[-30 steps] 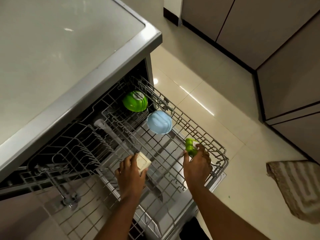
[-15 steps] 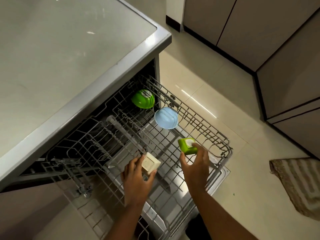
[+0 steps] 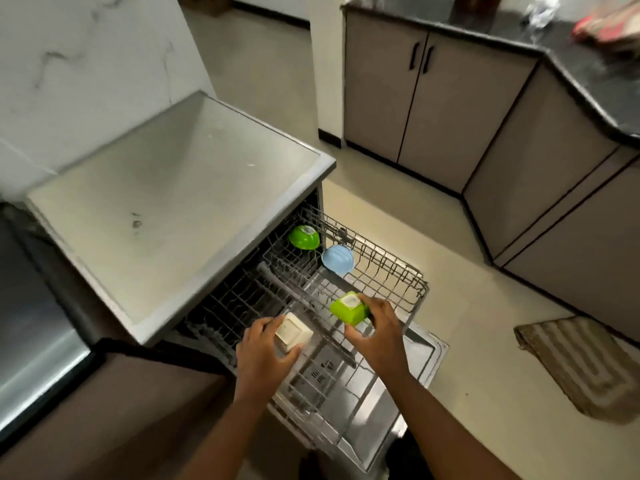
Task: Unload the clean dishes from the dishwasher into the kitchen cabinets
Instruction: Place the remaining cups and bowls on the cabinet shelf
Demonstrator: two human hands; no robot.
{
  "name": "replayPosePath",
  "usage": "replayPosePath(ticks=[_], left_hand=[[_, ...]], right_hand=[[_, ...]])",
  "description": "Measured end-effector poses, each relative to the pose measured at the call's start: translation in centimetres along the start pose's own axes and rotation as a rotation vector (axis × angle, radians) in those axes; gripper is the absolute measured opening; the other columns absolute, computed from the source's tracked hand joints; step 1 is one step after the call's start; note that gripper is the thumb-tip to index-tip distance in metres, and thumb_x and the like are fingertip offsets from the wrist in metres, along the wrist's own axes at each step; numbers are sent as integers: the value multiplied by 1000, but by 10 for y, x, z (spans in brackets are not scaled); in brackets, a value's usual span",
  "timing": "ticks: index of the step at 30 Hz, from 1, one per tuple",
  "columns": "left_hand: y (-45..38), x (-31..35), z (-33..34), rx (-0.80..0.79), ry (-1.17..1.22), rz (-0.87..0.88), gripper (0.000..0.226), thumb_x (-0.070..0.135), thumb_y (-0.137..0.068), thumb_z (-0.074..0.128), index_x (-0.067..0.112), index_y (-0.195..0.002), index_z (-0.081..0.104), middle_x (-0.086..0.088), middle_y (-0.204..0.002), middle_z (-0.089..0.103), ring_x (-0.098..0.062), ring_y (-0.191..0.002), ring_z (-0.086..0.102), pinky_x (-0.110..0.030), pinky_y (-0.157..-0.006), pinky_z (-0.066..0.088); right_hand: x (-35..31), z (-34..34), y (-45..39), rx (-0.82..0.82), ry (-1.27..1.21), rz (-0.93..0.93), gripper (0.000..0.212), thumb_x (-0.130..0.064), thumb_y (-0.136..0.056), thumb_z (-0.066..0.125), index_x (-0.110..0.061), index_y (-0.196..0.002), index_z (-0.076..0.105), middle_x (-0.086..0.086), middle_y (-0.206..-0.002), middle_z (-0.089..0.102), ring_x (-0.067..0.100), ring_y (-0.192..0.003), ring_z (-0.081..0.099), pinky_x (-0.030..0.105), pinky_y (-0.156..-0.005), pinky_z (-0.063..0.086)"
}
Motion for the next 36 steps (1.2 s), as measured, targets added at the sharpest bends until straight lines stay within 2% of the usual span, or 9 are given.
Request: replayPosePath(ticks=[3,6,9,11,15,19,24,29,36], left_hand=[[24,4,-52,25,30,9,70,50,-73,76,24,-135,55,2,-120,55,-20,-109,55,-44,-88,49],[47,3,-97,60,65,14,71,53,-69,75,23,-131,58,2,-115,57,-21,-105,56,-40,-85,49],[74,1,-147,119,76,23,78,67,-66,61,23,-131,58,4,-114,56,-19,-106,55,-37,-86,48],[86,-2,-172,134,68,1,82,73,-65,54,27,-133,55,6,-120,55,-16,-112,52,-37,-92,45],[127,-13,-244,241,73,-89,73,67,-69,64,30,-131,56,10,-117,56,-12,-110,54,-36,-93,47],[182,-29,-307,419,58,-179,69,65,-66,68,31,-125,60,11,-108,59,-12,-103,57,-34,-88,47],[241,-56,-379,512,4,-289,73,68,-61,64,33,-125,60,12,-110,57,-12,-105,56,-37,-91,47],[289,-91,-454,571,-98,-361,68,70,-62,64,39,-123,59,16,-107,56,-8,-101,57,-38,-89,45],[315,-151,-579,711,-163,-356,76,75,-60,58,34,-123,63,13,-113,65,-10,-99,61,-35,-89,46]], right_hand=[[-50,-22,20,1,-21,-57,66,-29,-71,81,-19,-133,59,-2,-119,57,12,-107,57,24,-91,51],[-94,-34,36,-9,-48,-121,64,-35,-70,76,-17,-130,60,0,-122,59,15,-110,59,28,-93,52],[-140,-41,54,-27,-81,-220,60,-24,-71,81,-17,-127,60,-1,-117,61,13,-104,61,28,-89,54],[-160,-39,59,-67,-96,-273,55,-27,-72,79,-21,-124,60,-3,-113,62,9,-103,60,26,-87,53],[-231,-25,68,-195,-146,-401,53,-31,-71,76,-30,-121,57,-8,-112,61,3,-104,58,22,-89,51],[-300,-9,86,-275,-223,-508,53,-27,-71,80,-24,-121,60,-8,-112,63,1,-106,60,8,-89,44],[-388,14,120,-356,-332,-618,56,-15,-70,86,-18,-121,63,-11,-114,64,1,-107,60,15,-88,51],[-476,42,145,-380,-394,-730,57,-20,-70,86,-25,-122,63,-16,-114,64,4,-107,61,21,-89,51],[-607,95,160,-412,-416,-847,55,-32,-71,84,-29,-121,62,-15,-112,65,3,-103,62,14,-83,49]])
Point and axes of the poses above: each hand's wrist, its own y-axis away from the middle knuckle, its own z-axis out of the palm, x = y × z, the point moved 7 cm from there along -y, towards the middle knuckle
